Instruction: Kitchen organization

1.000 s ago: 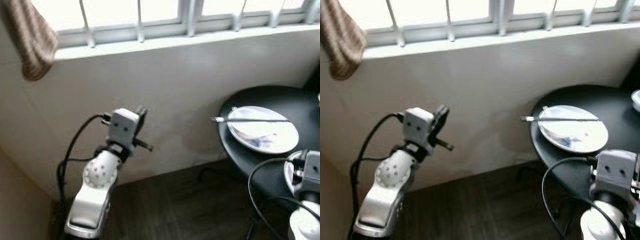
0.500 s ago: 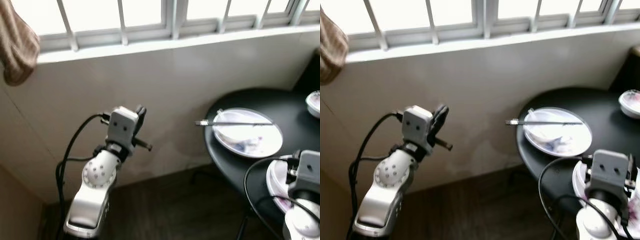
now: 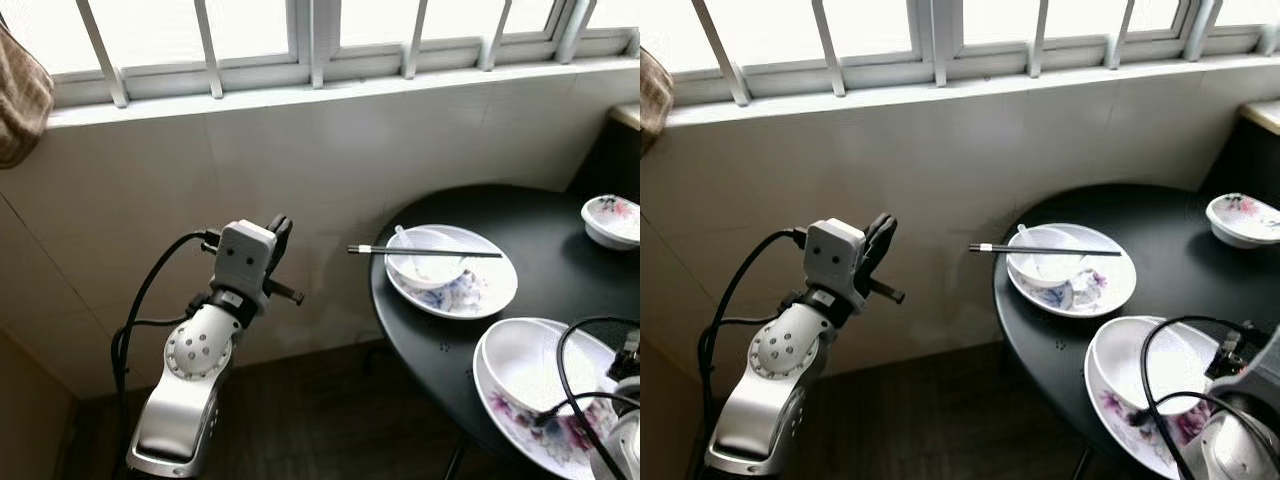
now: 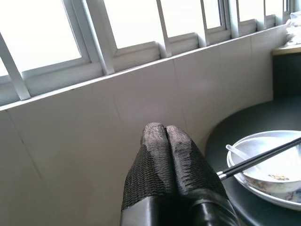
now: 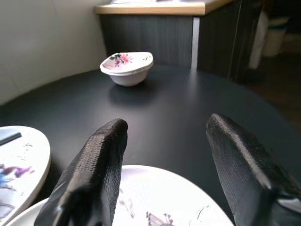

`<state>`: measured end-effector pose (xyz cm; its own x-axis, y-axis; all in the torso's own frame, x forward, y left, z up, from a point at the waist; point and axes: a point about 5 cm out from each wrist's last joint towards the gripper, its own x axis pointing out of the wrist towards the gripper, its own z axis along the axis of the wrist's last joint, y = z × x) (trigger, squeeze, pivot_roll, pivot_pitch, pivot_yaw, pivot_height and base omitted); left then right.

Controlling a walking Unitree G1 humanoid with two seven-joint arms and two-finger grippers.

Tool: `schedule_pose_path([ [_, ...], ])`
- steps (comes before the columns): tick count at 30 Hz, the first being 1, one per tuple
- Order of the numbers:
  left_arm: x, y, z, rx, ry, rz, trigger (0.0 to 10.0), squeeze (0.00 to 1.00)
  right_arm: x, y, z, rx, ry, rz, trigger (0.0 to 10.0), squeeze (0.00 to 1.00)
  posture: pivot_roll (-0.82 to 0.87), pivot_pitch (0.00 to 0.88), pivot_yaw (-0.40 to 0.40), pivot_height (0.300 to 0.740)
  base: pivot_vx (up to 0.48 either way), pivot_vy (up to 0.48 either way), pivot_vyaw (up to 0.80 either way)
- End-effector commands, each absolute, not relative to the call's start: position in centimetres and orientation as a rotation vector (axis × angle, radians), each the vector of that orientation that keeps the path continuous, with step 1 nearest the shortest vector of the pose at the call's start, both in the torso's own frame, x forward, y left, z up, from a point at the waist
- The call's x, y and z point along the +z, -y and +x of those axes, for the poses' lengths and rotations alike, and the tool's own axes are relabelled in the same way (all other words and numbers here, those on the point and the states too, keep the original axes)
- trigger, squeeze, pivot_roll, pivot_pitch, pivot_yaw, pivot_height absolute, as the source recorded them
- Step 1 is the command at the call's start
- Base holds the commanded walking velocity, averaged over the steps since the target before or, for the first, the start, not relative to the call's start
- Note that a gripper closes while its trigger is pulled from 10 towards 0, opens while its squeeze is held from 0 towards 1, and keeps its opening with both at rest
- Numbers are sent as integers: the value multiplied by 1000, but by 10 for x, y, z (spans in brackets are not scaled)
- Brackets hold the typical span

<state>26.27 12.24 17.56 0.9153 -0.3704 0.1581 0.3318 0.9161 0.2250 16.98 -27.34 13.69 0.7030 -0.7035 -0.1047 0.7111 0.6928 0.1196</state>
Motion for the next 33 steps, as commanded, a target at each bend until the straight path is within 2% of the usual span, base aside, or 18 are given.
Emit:
schedule_pose_path([
  [1,177,-125,263,-354,203,203,10000,0,122,269,163,-851,-91,330,10000,0,19,0,-13,740,0,0,0],
  [5,176,-124,263,-355,192,208,10000,0,106,254,172,-712,-158,592,10000,0,18,0,-11,740,0,0,0],
  [7,176,-124,263,-355,191,210,10000,0,103,252,174,-682,-187,633,10000,0,20,0,-11,740,0,0,0],
  [15,175,-124,264,-354,187,213,10000,0,85,256,171,-647,-350,632,10000,0,17,0,-14,740,0,0,0],
  [20,175,-123,264,-354,186,212,10000,0,84,258,170,-598,-405,631,10000,0,15,0,-16,740,0,0,0],
  [26,175,-123,264,-354,183,211,10000,0,79,257,173,-566,-435,708,10000,0,14,0,-20,740,0,0,0],
  [27,175,-123,264,-353,183,211,10000,0,78,256,175,-553,-445,736,9647,0,14,0,-20,740,0,0,0],
  [28,175,-123,264,-352,182,211,10000,0,78,255,175,-547,-452,746,4588,0,14,0,-20,740,0,0,0],
  [29,175,-123,264,-351,182,212,10000,0,77,255,175,-545,-458,749,784,0,16,0,-21,740,0,0,0],
  [30,175,-123,264,-351,182,212,10000,0,77,255,175,-543,-464,751,784,0,16,0,-21,740,0,0,0],
  [31,174,-123,264,-350,181,213,10000,0,75,255,174,-544,-481,749,0,0,17,0,-24,740,0,0,0],
  [33,174,-123,264,-349,180,213,10000,0,74,255,174,-544,-497,748,0,0,17,0,-24,740,0,0,0],
])
